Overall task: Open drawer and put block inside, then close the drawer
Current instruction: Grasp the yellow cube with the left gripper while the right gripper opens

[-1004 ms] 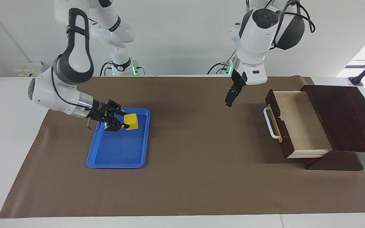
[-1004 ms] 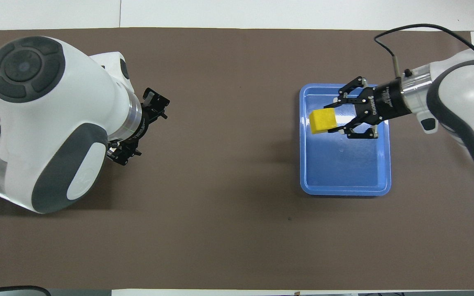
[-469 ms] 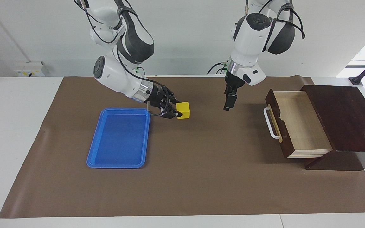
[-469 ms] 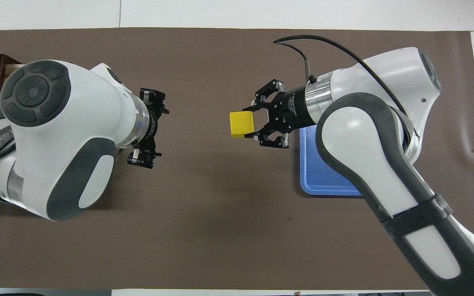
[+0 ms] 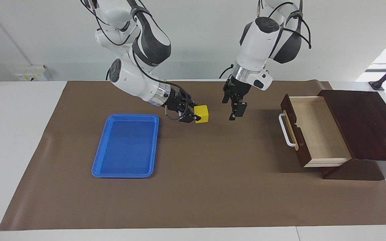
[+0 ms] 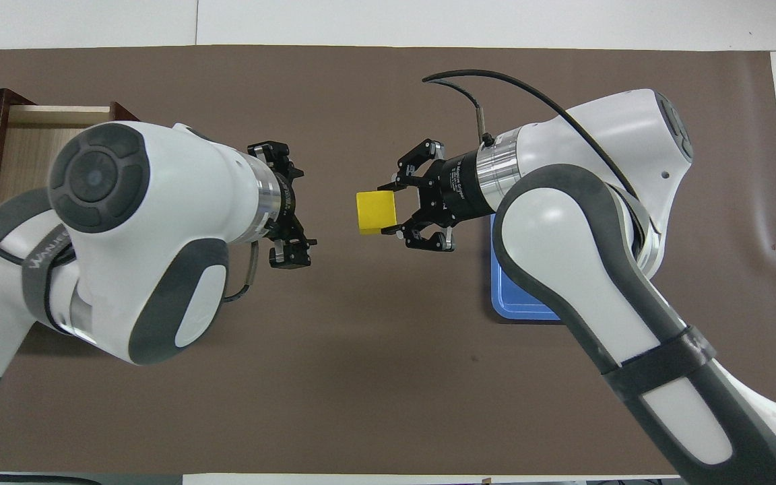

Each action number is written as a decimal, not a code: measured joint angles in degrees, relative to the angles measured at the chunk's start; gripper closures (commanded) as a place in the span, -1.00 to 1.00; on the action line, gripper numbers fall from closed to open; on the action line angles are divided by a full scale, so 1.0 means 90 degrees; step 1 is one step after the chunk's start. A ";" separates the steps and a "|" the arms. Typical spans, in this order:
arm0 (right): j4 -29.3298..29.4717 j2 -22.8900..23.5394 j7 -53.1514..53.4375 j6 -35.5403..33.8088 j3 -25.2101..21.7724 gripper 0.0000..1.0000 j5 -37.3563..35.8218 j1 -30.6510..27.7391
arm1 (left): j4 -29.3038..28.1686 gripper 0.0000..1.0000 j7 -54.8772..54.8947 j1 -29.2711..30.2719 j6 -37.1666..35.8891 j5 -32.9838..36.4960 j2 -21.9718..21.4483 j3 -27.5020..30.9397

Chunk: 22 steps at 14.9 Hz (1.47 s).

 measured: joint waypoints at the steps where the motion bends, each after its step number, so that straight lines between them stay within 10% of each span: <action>1: -0.0002 0.0000 0.0000 0.0000 0.0000 1.00 0.0005 0.0000 | 0.0002 -1.00 -0.0101 -0.0147 0.0065 -0.0002 0.0093 -0.0006; 10: -0.0015 0.0000 0.0000 0.0000 0.0000 1.00 0.0018 0.0001 | 0.0793 -1.00 -0.0240 -0.0550 -0.0045 -0.0015 0.0751 -0.0018; 14: -0.0016 0.0000 0.0000 -0.0002 -0.0006 1.00 0.0031 0.0001 | 0.0798 1.00 -0.0240 -0.0635 -0.0083 -0.0016 0.0791 -0.0019; 22: -0.0037 -0.0002 -0.0025 -0.0035 -0.0006 0.98 0.0050 0.0002 | 0.0855 1.00 -0.0182 -0.0633 -0.0102 -0.0020 0.0821 0.0015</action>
